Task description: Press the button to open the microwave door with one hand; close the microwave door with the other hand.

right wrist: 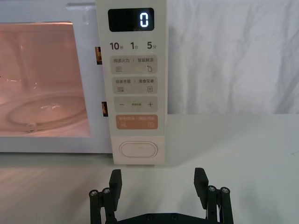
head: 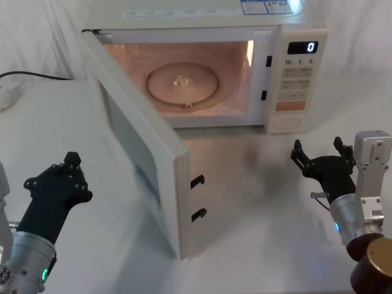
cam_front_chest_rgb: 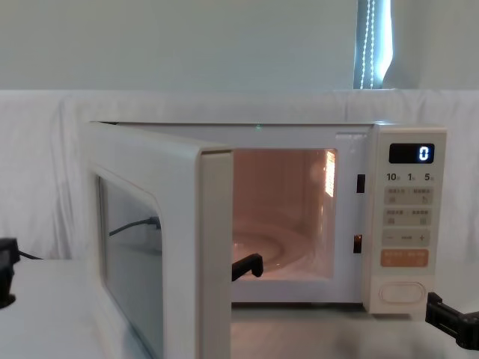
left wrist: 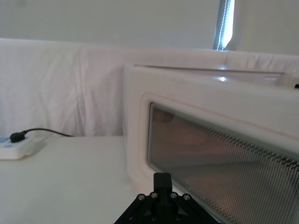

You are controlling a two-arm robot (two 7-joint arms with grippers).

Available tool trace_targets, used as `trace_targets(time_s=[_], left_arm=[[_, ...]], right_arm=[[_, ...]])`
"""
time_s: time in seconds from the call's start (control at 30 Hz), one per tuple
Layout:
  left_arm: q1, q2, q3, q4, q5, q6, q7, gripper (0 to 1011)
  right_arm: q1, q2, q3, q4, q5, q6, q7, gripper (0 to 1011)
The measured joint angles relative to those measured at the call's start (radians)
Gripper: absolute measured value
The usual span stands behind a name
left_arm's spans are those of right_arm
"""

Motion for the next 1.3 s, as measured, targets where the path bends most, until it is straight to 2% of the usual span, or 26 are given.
trace_targets(time_s=[0.23,0.53,0.93,1.3], left_arm=[[-0.007,-0.009,-0.001,-0.029,-0.001,0.01,-0.022,0],[-0.035,-0.006,0.009,-0.036,0.006,0.029,-0.038,0],[-0.112,0.008,0.041,-0.023,0.003,0.072,-0.061,0],[-0.2,0.014,0.089,0.016,0.0,0.111,-0.076,0]], right_arm=[[0.0,0.0,0.0,0.0,0.0,0.0,0.0,1002],[0.0,0.0,0.0,0.0,0.0,0.0,0.0,1002],[0.0,0.0,0.0,0.0,0.0,0.0,0.0,1002],[0.0,0.0,0.0,0.0,0.0,0.0,0.0,1002]])
